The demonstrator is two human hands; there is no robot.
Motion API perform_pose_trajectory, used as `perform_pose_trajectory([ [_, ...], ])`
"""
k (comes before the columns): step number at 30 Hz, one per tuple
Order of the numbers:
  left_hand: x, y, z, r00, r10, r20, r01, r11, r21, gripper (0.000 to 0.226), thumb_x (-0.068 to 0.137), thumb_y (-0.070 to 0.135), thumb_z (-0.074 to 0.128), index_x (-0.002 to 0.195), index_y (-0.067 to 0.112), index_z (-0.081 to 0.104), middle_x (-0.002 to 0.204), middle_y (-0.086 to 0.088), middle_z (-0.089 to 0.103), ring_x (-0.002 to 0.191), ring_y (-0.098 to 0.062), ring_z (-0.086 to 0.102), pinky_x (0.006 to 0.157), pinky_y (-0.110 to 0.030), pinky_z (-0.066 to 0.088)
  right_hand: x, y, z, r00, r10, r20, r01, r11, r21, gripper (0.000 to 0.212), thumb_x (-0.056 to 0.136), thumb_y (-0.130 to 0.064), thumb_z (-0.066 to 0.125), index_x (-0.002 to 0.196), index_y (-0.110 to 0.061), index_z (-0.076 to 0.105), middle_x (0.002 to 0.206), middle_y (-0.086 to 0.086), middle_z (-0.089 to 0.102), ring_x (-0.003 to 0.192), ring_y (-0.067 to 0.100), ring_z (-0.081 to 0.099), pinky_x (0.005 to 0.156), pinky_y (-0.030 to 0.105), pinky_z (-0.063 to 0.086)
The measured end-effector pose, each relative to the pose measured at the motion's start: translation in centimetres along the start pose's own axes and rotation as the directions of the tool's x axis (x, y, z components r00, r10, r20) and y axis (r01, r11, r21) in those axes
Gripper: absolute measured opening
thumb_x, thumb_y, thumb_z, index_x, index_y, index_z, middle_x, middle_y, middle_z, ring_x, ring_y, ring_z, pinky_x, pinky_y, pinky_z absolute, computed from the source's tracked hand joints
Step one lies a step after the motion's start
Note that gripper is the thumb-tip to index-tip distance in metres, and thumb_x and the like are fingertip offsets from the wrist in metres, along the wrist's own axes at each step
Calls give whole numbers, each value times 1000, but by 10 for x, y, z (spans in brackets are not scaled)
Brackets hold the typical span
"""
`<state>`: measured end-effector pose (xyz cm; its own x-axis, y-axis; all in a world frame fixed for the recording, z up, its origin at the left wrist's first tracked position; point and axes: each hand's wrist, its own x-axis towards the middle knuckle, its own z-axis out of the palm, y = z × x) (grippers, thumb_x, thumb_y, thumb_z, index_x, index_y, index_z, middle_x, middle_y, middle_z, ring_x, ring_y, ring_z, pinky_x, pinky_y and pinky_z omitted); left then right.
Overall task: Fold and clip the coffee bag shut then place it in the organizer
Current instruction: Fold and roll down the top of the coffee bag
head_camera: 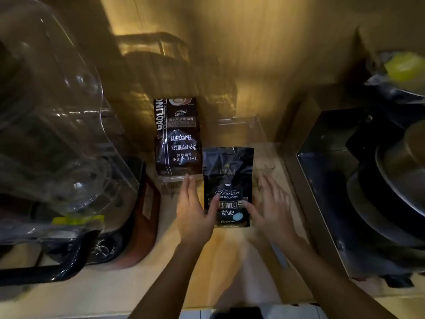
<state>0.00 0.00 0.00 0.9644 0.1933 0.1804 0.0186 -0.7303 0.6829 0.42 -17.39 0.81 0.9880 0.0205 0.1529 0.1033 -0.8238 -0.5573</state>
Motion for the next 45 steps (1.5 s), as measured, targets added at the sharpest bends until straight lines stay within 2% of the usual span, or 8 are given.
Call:
perform_pose_trajectory([
  [6,-8,-2,13,970,-229,81,240,951,-194,64,77,45,64,125,12,38,116,-10,57,109,-25,52,91,-47,47,-4,-10,15,989,132,74,-141,980,138,72,79,-45,60,136,-15,28,140,11,40,128,24,35,106,43,27],
  [19,4,10,23,921,-380,86,388,876,-285,38,63,37,77,79,22,46,83,-7,61,78,-26,59,78,-56,49,10,-29,35,918,394,-34,-374,893,249,57,68,-47,71,100,-11,43,100,8,60,96,25,55,96,44,38],
  [25,3,9,26,963,-269,-20,263,952,-154,21,79,30,65,72,22,46,76,1,61,71,-15,50,78,-30,30,14,-27,35,969,235,-80,-227,969,99,27,86,-35,56,89,-8,49,87,11,63,83,26,58,88,39,35],
  [28,3,12,22,877,-444,184,452,635,-626,16,80,12,65,71,13,51,74,-7,65,71,-21,63,66,-34,52,14,-27,35,971,237,-35,-219,937,271,23,85,-26,58,96,-7,51,91,14,65,82,23,56,84,44,45],
  [30,5,7,18,824,-446,351,529,380,-759,22,76,2,65,64,14,50,65,-2,68,63,-16,65,51,-26,54,16,-26,29,946,304,108,-315,799,512,18,83,-20,61,96,-11,53,96,14,66,87,27,62,79,52,53],
  [31,8,4,14,819,-417,395,549,369,-750,24,75,0,65,64,15,50,63,1,68,61,-13,65,49,-23,54,18,-24,26,925,331,184,-373,709,599,14,81,-16,63,93,-16,55,98,13,67,87,27,64,77,51,55],
  [36,31,0,-3,870,-332,365,493,572,-655,23,74,-3,66,64,14,55,62,7,66,56,-2,63,48,-12,48,35,-8,11,910,298,288,-413,596,689,31,79,-1,62,60,-24,56,64,-5,68,57,1,64,46,15,49],
  [45,37,2,-11,914,-315,254,397,577,-713,23,82,6,59,60,13,61,57,6,64,60,-6,56,59,-17,47,38,-4,6,960,231,160,-271,608,746,30,78,-4,64,55,-21,57,53,-7,59,49,-3,54,44,10,42],
])
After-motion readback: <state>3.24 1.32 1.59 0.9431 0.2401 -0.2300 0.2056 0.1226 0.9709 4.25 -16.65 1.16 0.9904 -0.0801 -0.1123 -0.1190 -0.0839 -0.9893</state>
